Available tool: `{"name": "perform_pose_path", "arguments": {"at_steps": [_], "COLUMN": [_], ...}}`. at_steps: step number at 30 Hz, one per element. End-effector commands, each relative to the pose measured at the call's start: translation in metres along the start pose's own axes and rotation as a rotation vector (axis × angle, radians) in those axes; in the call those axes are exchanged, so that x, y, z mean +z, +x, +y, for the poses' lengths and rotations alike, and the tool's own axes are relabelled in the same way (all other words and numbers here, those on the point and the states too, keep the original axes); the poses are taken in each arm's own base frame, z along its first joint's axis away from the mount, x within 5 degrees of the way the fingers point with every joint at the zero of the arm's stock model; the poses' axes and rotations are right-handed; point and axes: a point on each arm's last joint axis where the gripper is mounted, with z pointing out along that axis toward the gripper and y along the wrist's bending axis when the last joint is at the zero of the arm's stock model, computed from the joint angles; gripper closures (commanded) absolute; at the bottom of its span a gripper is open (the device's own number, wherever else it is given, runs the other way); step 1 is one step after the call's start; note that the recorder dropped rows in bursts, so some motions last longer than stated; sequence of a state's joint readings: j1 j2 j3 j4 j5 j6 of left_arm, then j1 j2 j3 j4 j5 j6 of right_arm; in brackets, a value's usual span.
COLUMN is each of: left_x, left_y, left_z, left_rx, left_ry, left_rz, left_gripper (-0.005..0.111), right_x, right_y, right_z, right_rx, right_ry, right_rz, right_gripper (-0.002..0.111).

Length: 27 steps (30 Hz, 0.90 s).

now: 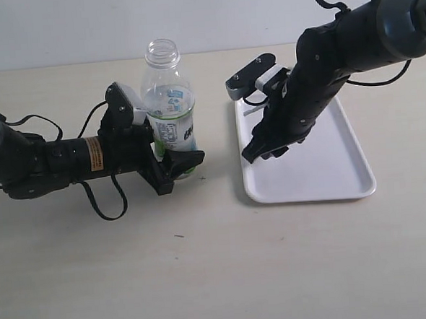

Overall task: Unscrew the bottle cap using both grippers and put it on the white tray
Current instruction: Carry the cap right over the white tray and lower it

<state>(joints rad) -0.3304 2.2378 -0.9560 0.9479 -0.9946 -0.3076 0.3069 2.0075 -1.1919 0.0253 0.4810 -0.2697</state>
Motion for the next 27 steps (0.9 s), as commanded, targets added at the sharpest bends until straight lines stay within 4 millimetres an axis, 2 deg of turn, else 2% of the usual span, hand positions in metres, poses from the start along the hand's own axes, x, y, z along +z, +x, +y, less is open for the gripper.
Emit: {"name": "perform_pose_path", "arguments": {"at_steps": [1,8,13,18,25,27], "left_x": [-0.001,-0.001,-0.001,-0.002,-0.002,-0.002], "left_y": [-0.008,-0.008,-0.007,-0.006,-0.007,-0.007], "left_z": [0.002,0.002,0.002,0.002,0.006,0.007], "left_rx": [-0.012,-0.012,-0.017,-0.023,-0.074,-0.086], "left_ry": [-0.007,-0.007,-0.009,-0.016,-0.056,-0.068], "left_rz": [-0.054,-0.054,-0.048,-0.046,-0.056,-0.06], "left_gripper": [0.107,0.107,0.107,0.107,0.107,0.107], "right_x": [0.001,0.001,0.001,-0.003,-0.024,-0.025], "right_y": [0.003,0.003,0.002,0.003,0.0,0.0], "right_z": [-0.002,-0.002,-0.002,-0.007,-0.018,-0.019], "right_rx": [-0.01,-0.01,-0.013,-0.056,0.019,0.028], "right_ry": [0.003,0.003,0.006,0.066,0.182,0.188], "right_rz": [0.011,0.011,0.007,0.022,0.002,-0.001], "right_gripper": [0.069,0.049,0.04,0.039,0.039,0.039]}}
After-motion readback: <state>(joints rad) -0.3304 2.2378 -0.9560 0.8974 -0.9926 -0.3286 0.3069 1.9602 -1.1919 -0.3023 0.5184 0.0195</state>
